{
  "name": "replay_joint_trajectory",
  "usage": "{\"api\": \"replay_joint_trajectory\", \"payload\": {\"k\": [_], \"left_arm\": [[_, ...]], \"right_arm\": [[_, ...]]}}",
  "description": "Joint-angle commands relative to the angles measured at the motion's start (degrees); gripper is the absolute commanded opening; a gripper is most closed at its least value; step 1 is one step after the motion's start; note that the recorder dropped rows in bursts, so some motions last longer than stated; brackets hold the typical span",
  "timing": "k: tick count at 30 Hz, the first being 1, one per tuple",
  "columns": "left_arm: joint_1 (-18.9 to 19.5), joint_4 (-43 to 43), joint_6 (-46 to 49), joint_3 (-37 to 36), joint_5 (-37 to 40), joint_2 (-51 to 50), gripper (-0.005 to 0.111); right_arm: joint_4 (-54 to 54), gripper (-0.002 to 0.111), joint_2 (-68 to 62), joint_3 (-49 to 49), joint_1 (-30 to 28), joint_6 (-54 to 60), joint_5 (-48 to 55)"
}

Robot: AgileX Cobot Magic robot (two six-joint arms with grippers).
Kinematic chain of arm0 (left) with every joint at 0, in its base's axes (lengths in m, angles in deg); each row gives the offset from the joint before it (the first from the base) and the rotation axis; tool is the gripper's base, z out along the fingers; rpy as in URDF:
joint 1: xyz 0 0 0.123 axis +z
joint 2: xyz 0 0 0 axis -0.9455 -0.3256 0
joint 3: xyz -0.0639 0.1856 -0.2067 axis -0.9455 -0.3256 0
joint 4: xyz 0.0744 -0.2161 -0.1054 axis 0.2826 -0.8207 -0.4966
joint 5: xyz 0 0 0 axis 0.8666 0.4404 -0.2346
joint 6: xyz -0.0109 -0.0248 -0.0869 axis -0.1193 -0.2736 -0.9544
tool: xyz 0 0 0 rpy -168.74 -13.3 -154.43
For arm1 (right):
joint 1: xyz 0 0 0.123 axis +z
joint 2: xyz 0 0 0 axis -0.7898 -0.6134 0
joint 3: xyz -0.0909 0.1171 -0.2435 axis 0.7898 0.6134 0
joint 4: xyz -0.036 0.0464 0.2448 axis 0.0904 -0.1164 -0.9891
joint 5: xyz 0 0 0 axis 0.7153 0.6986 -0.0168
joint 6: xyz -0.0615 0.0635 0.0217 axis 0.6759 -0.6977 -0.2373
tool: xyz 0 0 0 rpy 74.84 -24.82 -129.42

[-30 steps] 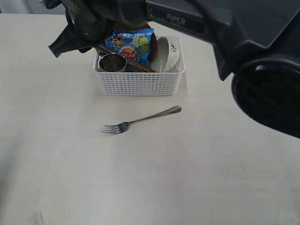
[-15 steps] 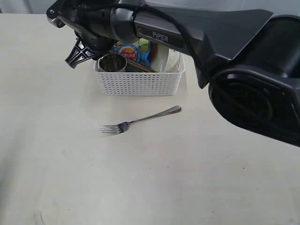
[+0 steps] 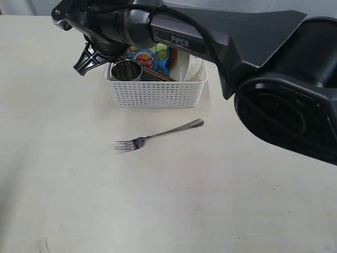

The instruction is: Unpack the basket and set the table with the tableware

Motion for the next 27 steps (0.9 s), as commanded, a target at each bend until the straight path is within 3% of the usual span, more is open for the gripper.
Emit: {"api": "replay_joint_trajectory", "payload": {"k": [1, 3, 23, 25, 27], "left_arm": [[-0.4, 0.1, 0.0, -0.1, -0.3, 0.2, 0.0], [-0.4, 0.1, 0.0, -0.1, -0.3, 0.2, 0.0], [-0.4, 0.1, 0.0, -0.1, -0.3, 0.2, 0.0], [-0.4, 0.1, 0.0, -0.1, -0.3, 0.2, 0.0], [-0.4, 0.1, 0.0, -0.1, -0.3, 0.2, 0.0]], "right_arm": [[-0.2, 0.034, 0.1, -0.4, -0.4, 2.2, -0.7], [-0.2, 0.038, 0.1, -0.4, -0.4, 2.2, -0.7], [-1.7, 0.038, -1.2, -0.4, -2.3, 1.2, -1.3], [-1.7, 0.036, -1.4, -0.4, -2.3, 1.2, -1.3], [-1.7, 0.026, -1.4, -0.4, -2.3, 1.3, -1.3]]}}
